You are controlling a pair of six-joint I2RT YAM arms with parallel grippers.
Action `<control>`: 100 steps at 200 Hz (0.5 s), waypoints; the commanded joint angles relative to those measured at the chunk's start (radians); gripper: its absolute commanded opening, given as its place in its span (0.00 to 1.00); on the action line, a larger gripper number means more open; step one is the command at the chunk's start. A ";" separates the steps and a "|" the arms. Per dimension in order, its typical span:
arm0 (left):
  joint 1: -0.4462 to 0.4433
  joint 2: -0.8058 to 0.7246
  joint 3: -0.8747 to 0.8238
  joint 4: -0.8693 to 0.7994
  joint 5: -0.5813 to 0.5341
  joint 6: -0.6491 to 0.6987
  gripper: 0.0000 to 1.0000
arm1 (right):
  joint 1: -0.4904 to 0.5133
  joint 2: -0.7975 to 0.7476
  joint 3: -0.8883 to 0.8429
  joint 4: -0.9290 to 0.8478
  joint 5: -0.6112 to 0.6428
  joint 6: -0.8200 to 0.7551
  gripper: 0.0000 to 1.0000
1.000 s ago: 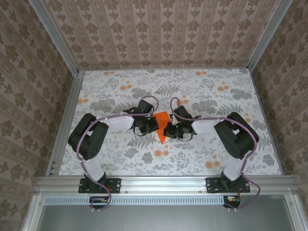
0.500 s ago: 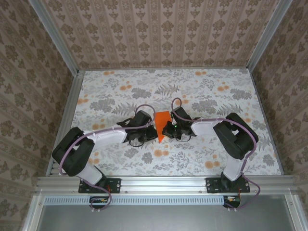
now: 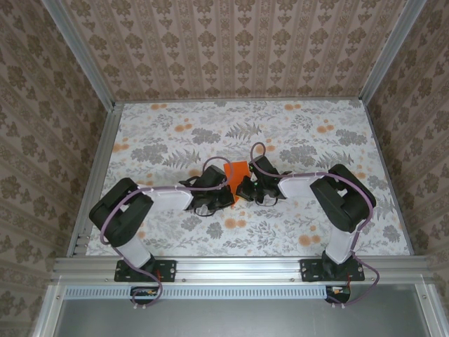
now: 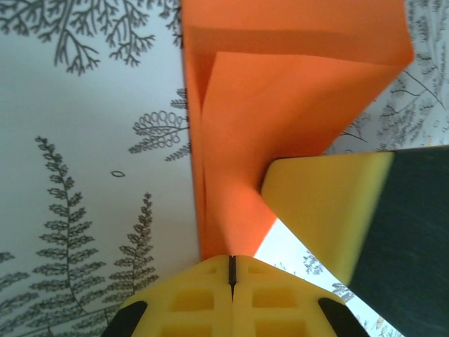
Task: Fold a paper plane with a square sheet of paper (pick it up from the middle)
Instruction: Third fold the triangle at the center of the table.
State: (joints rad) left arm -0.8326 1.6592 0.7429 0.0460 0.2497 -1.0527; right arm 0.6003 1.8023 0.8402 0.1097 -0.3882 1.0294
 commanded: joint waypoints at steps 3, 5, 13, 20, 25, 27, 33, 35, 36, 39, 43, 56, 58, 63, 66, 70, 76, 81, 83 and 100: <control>-0.004 0.023 0.040 0.030 0.015 -0.015 0.02 | 0.006 0.019 -0.020 0.012 0.016 0.023 0.03; -0.004 0.024 0.041 0.030 0.015 -0.015 0.02 | 0.006 0.019 -0.020 0.013 0.015 0.022 0.03; -0.005 0.028 0.042 0.029 0.016 -0.015 0.02 | 0.006 0.020 -0.020 0.016 0.010 0.024 0.03; -0.005 0.029 0.044 0.028 0.016 -0.016 0.02 | 0.006 0.020 -0.020 0.021 0.008 0.025 0.03; -0.005 0.030 0.043 0.022 0.015 -0.016 0.02 | 0.007 0.020 -0.020 0.022 0.006 0.023 0.03; -0.004 0.031 0.044 0.017 0.013 -0.017 0.02 | 0.006 0.020 -0.020 0.023 0.004 0.022 0.03; -0.005 0.033 0.045 0.005 0.009 -0.018 0.01 | 0.004 0.019 -0.017 0.022 0.000 0.019 0.03; -0.005 0.033 0.045 -0.001 0.007 -0.018 0.01 | 0.004 0.018 -0.018 0.022 -0.001 0.018 0.03; -0.005 0.034 0.045 -0.003 0.006 -0.018 0.01 | 0.005 0.017 -0.018 0.022 -0.001 0.017 0.03; -0.005 0.033 0.045 -0.011 0.003 -0.019 0.01 | 0.004 0.018 -0.018 0.024 -0.002 0.016 0.03; -0.004 0.035 0.044 -0.023 0.000 -0.021 0.01 | 0.003 0.018 -0.017 0.025 -0.005 0.012 0.03; -0.004 0.037 0.044 -0.054 -0.005 -0.025 0.01 | 0.001 0.019 -0.009 0.018 -0.014 -0.007 0.03; -0.003 0.037 0.044 -0.057 -0.005 -0.026 0.01 | 0.000 0.019 -0.009 0.018 -0.015 -0.010 0.03; -0.003 0.039 0.046 -0.070 -0.006 -0.028 0.01 | 0.000 0.019 -0.007 0.018 -0.019 -0.018 0.03; -0.003 0.040 0.045 -0.079 -0.007 -0.029 0.01 | 0.000 0.018 -0.005 0.014 -0.022 -0.021 0.03; -0.003 0.041 0.048 -0.090 -0.007 -0.029 0.01 | -0.002 0.019 -0.002 0.010 -0.026 -0.030 0.03; -0.003 0.044 0.053 -0.114 -0.009 -0.026 0.01 | -0.002 0.021 0.003 0.007 -0.035 -0.040 0.03; -0.003 0.048 0.059 -0.135 -0.010 -0.024 0.01 | -0.003 0.024 0.008 0.006 -0.045 -0.055 0.03; -0.003 0.049 0.062 -0.147 -0.010 -0.022 0.01 | -0.005 0.025 0.011 0.002 -0.048 -0.060 0.03; -0.003 0.064 0.085 -0.216 -0.014 -0.014 0.01 | -0.018 0.030 0.026 -0.013 -0.074 -0.106 0.03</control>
State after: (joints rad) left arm -0.8326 1.6897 0.7967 -0.0196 0.2527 -1.0626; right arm 0.5957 1.8050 0.8368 0.1246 -0.4053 0.9977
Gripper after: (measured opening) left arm 0.042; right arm 0.040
